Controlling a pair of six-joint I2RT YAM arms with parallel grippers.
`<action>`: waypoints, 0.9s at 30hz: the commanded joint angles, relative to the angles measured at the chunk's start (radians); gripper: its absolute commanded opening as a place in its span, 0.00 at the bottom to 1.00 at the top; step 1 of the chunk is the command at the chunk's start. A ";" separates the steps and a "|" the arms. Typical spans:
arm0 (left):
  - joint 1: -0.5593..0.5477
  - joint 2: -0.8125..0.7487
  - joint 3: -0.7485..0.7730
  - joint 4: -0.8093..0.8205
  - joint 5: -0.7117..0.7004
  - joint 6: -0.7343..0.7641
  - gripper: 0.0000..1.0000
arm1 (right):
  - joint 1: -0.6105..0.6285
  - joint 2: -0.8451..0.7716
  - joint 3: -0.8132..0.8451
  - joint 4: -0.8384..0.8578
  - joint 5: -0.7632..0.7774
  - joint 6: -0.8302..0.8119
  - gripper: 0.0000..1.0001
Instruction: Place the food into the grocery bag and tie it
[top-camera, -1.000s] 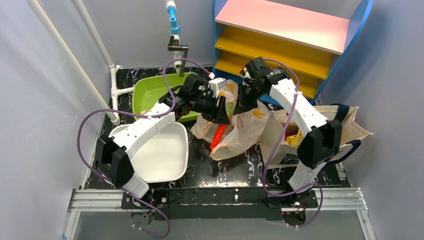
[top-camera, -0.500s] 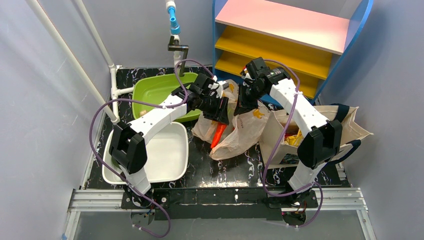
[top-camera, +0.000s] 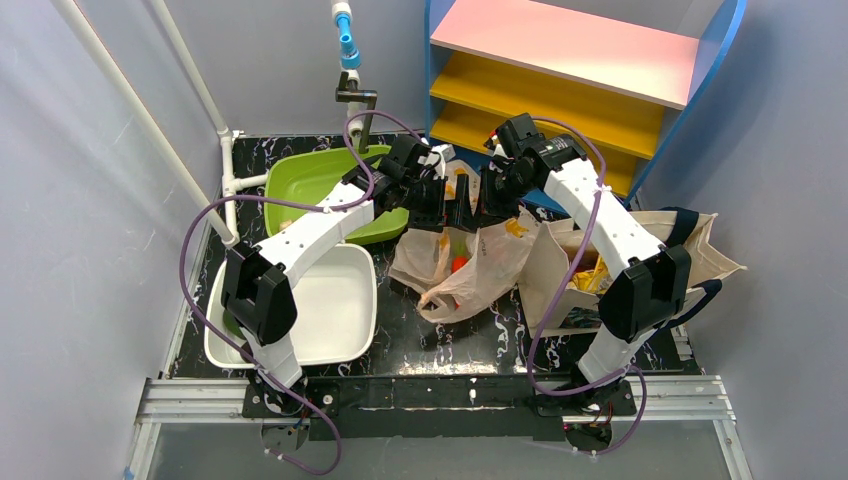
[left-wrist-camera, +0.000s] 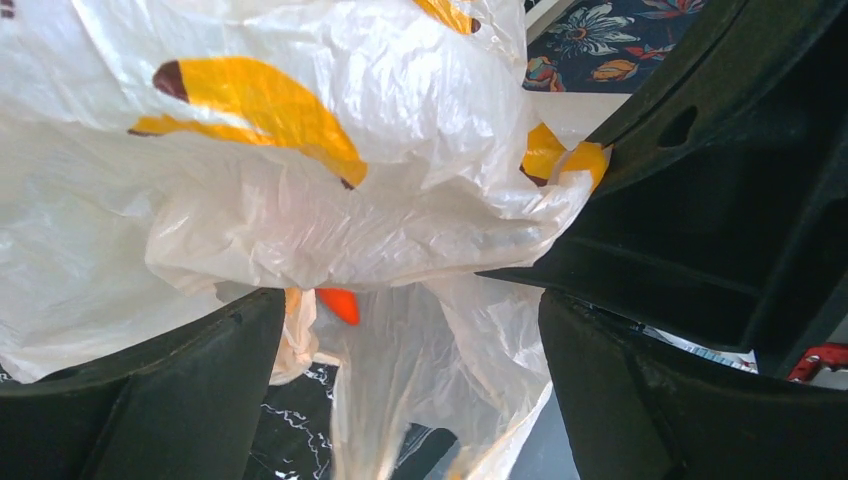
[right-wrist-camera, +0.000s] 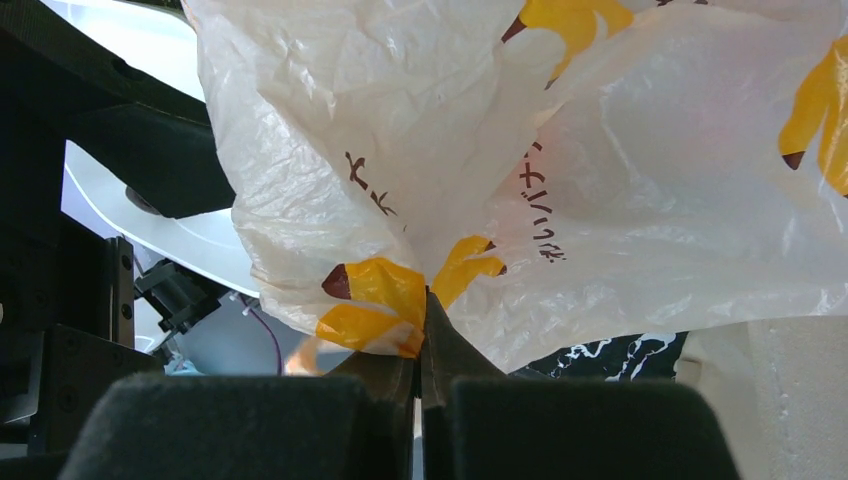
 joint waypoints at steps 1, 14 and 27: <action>0.013 -0.053 0.016 0.011 0.012 -0.030 0.98 | 0.009 -0.015 0.009 -0.001 -0.025 0.009 0.01; 0.034 -0.340 -0.034 -0.263 -0.598 0.026 0.98 | 0.009 0.002 0.017 0.006 -0.041 0.007 0.01; 0.165 -0.561 -0.183 -0.668 -0.924 -0.087 0.98 | 0.009 0.012 0.003 0.017 -0.069 0.004 0.01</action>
